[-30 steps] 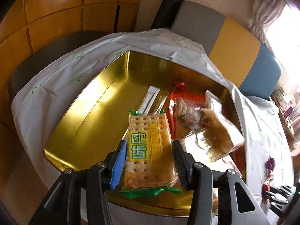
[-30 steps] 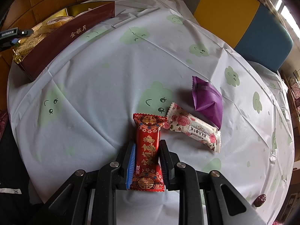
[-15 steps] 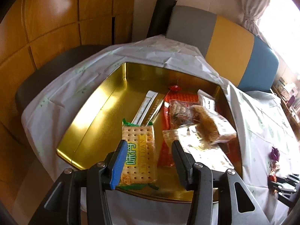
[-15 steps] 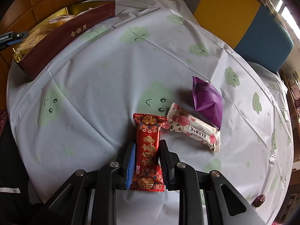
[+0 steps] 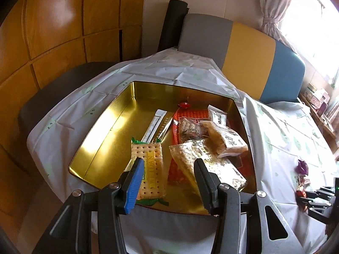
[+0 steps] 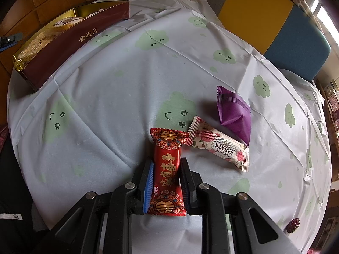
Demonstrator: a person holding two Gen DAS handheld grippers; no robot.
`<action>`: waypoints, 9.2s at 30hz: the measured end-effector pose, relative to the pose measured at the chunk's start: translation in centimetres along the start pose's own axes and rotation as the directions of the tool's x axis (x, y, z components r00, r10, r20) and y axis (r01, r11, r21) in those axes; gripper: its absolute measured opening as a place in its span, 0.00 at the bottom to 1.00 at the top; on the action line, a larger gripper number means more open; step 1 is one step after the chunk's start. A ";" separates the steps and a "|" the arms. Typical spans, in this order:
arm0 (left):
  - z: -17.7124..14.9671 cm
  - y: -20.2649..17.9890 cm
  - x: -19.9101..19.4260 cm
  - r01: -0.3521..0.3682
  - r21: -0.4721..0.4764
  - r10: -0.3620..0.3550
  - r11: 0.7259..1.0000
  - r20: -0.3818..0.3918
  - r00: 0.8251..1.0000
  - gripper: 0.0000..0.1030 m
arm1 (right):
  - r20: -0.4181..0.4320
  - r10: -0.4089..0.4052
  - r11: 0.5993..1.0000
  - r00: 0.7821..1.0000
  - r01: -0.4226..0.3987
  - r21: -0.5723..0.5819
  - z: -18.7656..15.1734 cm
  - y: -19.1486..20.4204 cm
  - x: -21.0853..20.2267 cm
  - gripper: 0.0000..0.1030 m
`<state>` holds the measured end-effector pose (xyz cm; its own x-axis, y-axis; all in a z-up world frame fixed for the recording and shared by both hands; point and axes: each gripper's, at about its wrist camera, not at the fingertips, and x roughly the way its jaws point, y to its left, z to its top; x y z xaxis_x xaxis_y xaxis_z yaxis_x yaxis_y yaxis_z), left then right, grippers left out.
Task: Organize snacks
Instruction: 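Carry the red-gold candy bar in the right gripper into the gold tray, release, then reach the left gripper to the pink-and-white wrapped bar on the table, then grasp the pink-and-white bar with the left gripper and lift it, then grasp the purple pouch with the right gripper while the left gripper holds the bar, then lift the purple pouch with the right gripper while the left gripper carries the bar toward the tray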
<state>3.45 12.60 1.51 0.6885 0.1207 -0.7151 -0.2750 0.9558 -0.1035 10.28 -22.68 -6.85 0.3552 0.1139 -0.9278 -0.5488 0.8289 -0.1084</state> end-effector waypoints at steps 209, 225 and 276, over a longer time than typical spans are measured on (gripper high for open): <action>-9.0 -21.5 6.4 0.408 0.420 -0.370 0.811 -0.173 0.913 0.21 | -0.057 0.013 0.925 0.998 0.010 0.381 6.1 -8.3 0.6 0.46; -8.8 -22.0 5.7 0.358 0.402 -0.309 0.843 -0.182 0.933 0.19 | -0.023 0.047 0.946 0.999 -0.038 0.321 1.7 -4.2 0.5 0.48; -3.2 -10.3 -2.7 0.330 0.169 -0.331 0.929 -0.026 0.943 0.19 | -0.008 -0.059 0.975 0.998 0.060 0.213 2.0 -1.9 -0.4 0.53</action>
<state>2.31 1.59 2.28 0.7233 -0.2091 -0.6581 0.0851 0.9728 -0.2156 12.66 -23.18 -5.54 0.3811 0.0601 -0.9226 -0.3524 0.9320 -0.0848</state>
